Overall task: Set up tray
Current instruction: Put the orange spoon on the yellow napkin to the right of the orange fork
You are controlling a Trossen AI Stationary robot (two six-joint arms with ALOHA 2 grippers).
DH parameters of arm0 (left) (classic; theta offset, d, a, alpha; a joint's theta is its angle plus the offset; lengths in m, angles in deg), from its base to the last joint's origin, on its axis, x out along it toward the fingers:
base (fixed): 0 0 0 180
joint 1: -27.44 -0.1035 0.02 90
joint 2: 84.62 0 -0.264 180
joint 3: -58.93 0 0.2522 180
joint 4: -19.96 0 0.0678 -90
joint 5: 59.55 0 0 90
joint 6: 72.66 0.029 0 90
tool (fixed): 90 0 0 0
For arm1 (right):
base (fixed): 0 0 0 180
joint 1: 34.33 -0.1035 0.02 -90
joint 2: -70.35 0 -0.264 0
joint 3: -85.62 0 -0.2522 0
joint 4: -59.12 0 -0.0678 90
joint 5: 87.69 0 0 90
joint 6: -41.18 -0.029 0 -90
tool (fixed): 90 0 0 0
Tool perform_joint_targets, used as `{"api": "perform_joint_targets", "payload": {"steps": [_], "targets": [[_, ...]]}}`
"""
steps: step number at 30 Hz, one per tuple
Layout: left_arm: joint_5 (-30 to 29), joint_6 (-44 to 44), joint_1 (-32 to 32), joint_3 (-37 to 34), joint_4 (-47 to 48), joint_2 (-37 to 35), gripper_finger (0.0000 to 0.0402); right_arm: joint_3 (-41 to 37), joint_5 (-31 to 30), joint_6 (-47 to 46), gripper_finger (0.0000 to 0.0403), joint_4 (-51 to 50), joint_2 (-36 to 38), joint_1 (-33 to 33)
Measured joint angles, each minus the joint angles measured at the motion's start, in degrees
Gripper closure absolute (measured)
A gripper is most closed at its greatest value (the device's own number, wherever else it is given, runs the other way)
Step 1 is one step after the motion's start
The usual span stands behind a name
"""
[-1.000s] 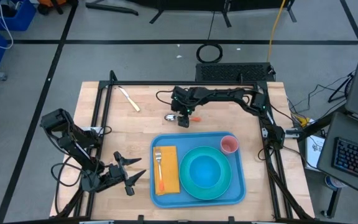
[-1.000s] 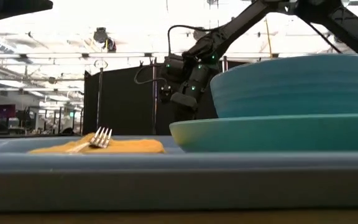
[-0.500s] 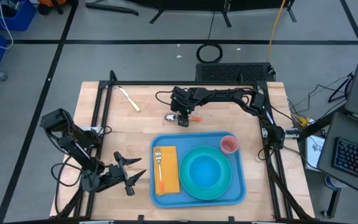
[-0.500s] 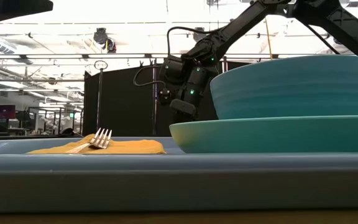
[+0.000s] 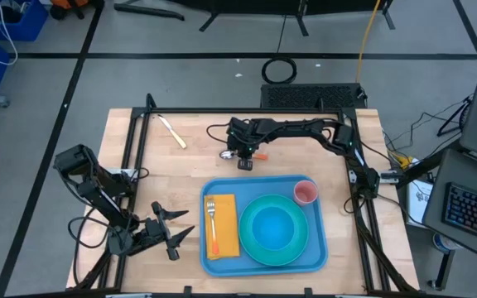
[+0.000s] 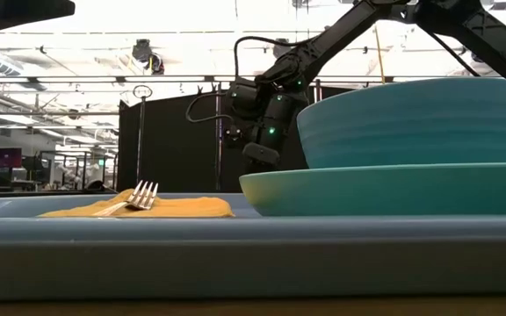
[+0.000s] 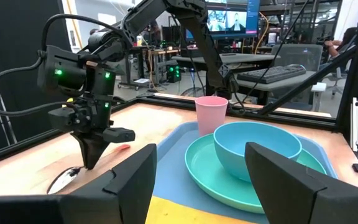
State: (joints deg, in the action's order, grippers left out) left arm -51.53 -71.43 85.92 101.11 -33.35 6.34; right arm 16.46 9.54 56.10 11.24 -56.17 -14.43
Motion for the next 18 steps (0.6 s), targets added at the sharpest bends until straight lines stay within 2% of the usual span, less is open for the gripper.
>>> {"api": "perform_joint_targets", "payload": {"steps": [5,11,18], "targets": [[-0.02,0.0,0.0,0.0,0.0,0.0,0.0151,-0.02,-4.19,0.3,0.0398,0.83,0.59,-1.21],[-0.02,0.0,0.0,0.0,-0.02,-0.02,0.0151,0.02,-3.68,-0.41,0.04,2.24,3.58,-1.97],[-0.35,0.72,0.0,0.0,0.0,-0.02,0.0151,0.0,6.04,-6.42,0.0401,6.63,8.86,-3.15]]}}
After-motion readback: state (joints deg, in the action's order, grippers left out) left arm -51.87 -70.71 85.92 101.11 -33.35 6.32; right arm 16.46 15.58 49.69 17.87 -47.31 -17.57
